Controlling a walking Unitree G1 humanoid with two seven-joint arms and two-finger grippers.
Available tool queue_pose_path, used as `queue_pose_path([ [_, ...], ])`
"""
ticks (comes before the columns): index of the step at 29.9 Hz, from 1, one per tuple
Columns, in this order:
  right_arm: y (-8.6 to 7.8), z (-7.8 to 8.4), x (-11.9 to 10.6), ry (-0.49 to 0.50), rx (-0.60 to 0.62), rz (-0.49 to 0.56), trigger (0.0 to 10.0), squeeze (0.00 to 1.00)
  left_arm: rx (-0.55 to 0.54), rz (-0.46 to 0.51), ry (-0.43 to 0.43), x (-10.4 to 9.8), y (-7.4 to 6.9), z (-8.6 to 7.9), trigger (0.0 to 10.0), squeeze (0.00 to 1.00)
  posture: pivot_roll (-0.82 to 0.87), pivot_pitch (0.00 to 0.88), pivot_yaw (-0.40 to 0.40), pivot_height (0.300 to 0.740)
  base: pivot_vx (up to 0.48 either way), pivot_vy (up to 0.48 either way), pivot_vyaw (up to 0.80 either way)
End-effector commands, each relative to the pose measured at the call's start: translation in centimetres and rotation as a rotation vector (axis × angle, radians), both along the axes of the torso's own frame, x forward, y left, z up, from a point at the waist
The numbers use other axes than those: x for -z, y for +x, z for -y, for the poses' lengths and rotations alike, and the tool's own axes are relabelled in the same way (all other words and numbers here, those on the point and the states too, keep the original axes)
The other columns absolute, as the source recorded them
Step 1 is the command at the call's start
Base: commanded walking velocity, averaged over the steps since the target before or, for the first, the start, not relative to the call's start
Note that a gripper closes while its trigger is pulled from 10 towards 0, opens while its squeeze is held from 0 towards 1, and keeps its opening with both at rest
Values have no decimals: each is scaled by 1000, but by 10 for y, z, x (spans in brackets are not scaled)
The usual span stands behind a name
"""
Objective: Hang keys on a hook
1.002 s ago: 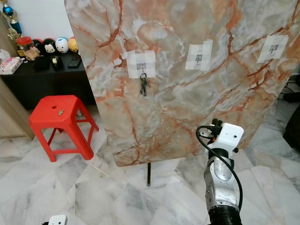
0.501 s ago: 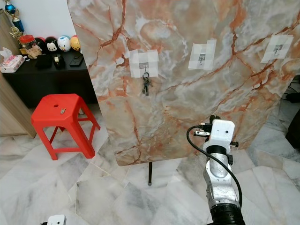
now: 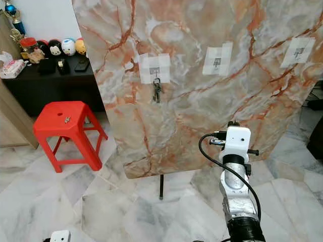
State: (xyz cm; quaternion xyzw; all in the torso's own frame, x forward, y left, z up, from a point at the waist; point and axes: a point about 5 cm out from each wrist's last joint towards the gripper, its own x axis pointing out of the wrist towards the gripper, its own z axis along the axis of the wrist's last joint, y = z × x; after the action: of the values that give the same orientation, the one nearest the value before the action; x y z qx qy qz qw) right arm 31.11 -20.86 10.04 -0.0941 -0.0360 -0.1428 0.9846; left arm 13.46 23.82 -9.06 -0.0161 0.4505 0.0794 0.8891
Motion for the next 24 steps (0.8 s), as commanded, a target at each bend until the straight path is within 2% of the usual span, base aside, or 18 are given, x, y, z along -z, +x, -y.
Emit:
queue_pose_path([
  [1, 4, -1, -11, -13, -6, 45, 10000, 0, -13, -9, 1, 1, -4, -2, 10000, 0, -77, 0, -3, 740, 289, 0, 0],
  [22, 4, -3, -12, 22, 14, 56, 10000, 0, -2, -6, 8, 0, -3, -3, 10000, 0, -77, 0, -1, 740, 322, 0, 0],
  [24, 4, -4, -12, 26, 12, 63, 10000, 0, -2, -5, 9, 0, -3, -3, 10000, 0, -77, 0, -1, 740, 0, 0, 0],
])
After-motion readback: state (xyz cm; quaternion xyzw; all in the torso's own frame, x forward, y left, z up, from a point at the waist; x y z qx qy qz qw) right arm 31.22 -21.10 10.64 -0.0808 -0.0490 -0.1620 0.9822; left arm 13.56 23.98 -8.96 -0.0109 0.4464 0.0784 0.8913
